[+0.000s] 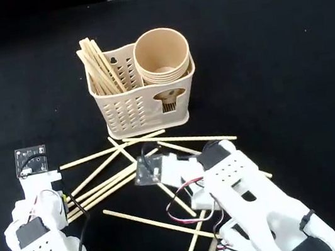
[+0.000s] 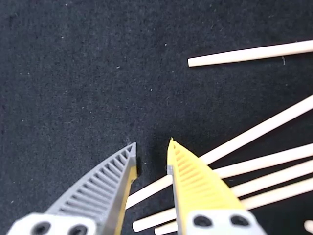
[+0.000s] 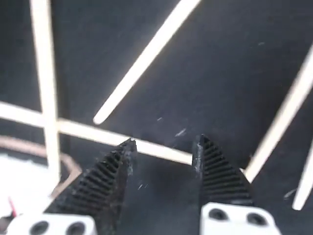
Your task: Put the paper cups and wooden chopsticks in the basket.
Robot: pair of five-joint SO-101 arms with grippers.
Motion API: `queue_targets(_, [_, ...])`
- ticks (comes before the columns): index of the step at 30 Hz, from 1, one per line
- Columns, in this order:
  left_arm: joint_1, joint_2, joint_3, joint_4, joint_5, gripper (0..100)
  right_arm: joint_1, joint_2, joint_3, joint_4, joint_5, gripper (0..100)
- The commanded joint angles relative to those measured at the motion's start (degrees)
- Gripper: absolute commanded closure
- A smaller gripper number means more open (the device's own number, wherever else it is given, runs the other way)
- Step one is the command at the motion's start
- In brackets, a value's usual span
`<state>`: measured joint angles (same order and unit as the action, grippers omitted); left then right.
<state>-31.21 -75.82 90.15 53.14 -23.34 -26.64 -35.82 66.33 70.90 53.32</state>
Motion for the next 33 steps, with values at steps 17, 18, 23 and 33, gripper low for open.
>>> queue_targets(17, [0.66, -0.44, -0.22, -1.23, 0.62, 88, 4.22, 0.31, 4.97, -9.14, 8.88, 79.9])
queue_targets(18, [0.75, -0.44, -0.22, -1.23, 0.62, 88, 4.22, 0.31, 4.97, -9.23, 8.88, 79.9])
queue_targets(23, [0.66, -0.44, -0.22, -1.23, 0.62, 88, 2.81, 0.31, 5.41, -8.79, 10.64, 80.0])
queue_targets(33, [0.66, -0.44, -0.22, -1.23, 0.62, 88, 2.02, 0.04, 6.46, -2.99, 20.57, 80.1])
